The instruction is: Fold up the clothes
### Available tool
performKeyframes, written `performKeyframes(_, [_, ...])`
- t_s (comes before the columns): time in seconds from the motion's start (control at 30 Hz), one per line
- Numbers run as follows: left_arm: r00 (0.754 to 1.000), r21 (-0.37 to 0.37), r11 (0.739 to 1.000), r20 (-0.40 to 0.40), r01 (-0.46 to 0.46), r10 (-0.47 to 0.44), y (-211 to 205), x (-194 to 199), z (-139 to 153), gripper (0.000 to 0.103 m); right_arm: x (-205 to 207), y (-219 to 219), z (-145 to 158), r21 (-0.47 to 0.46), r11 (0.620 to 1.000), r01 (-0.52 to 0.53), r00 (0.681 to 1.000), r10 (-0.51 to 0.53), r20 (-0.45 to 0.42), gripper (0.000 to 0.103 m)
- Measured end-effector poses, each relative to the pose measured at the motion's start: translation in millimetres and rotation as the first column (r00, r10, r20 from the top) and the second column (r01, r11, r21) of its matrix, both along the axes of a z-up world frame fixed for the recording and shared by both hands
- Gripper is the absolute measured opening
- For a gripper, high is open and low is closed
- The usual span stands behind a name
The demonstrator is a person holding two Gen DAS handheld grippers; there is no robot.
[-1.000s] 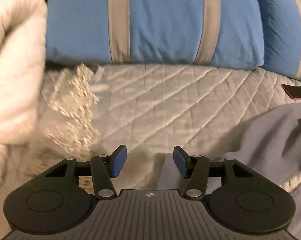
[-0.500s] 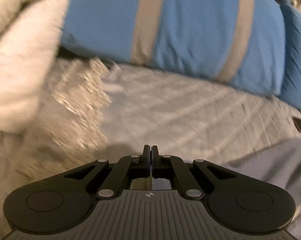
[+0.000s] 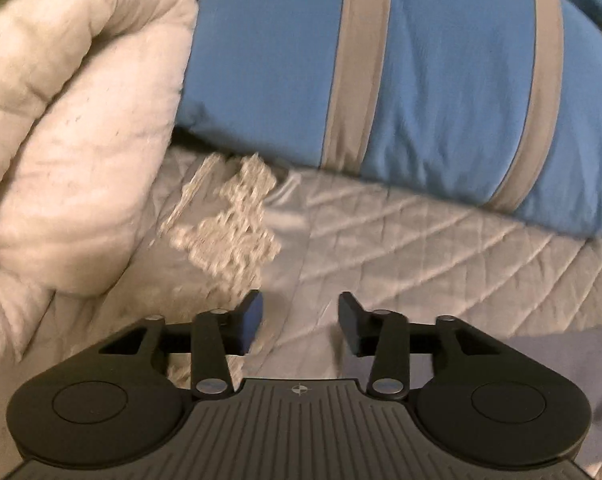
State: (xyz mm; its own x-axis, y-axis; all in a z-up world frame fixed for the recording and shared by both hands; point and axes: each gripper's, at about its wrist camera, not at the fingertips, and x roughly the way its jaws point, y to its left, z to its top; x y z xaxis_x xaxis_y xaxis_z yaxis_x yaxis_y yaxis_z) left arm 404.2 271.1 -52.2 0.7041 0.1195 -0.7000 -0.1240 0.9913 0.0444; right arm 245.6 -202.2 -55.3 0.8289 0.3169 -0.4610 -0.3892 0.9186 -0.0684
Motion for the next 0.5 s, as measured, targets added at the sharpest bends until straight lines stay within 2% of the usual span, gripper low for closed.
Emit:
performKeyframes(0.1, [0.997, -0.096, 0.995, -0.07, -0.036, 0.029, 12.3, -8.2, -8.1, 0.044, 0.3, -1.1, -0.4, 0.003, 1.0, -0.001, 1.0, 0.001, -0.001, 0.097])
performKeyframes(0.17, [0.992, -0.178, 0.982, -0.117, -0.067, 0.047, 17.4, -13.4, -13.3, 0.044, -0.1, -1.1, -0.4, 0.002, 1.0, -0.002, 1.0, 0.002, 0.0, 0.097])
performKeyframes(0.27, [0.978, -0.296, 0.947, -0.196, -0.124, 0.067, 20.8, -18.3, -20.7, 0.044, -0.5, -1.5, -0.5, 0.003, 1.0, -0.002, 1.0, 0.002, 0.001, 0.097])
performKeyframes(0.33, [0.977, -0.349, 0.924, -0.193, -0.155, 0.091, 22.1, -22.0, -20.8, 0.044, -0.6, -1.4, -0.6, 0.003, 1.0, -0.001, 1.0, 0.001, 0.001, 0.098])
performKeyframes(0.4, [0.971, -0.435, 0.88, -0.217, -0.192, 0.105, 25.9, -22.5, -23.0, 0.043, -0.5, -0.1, -0.9, 0.002, 1.0, 0.0, 1.0, 0.0, 0.0, 0.098])
performKeyframes(0.47, [0.965, -0.457, 0.865, -0.238, -0.209, 0.108, 23.6, -22.2, -24.0, 0.043, -0.3, 0.0, -1.1, 0.0, 1.0, 0.001, 1.0, -0.001, 0.003, 0.098])
performKeyframes(0.5, [0.963, -0.444, 0.87, -0.243, -0.214, 0.113, 21.0, -22.3, -23.5, 0.042, -0.2, 0.0, -1.1, 0.0, 1.0, 0.001, 1.0, -0.001, 0.003, 0.098])
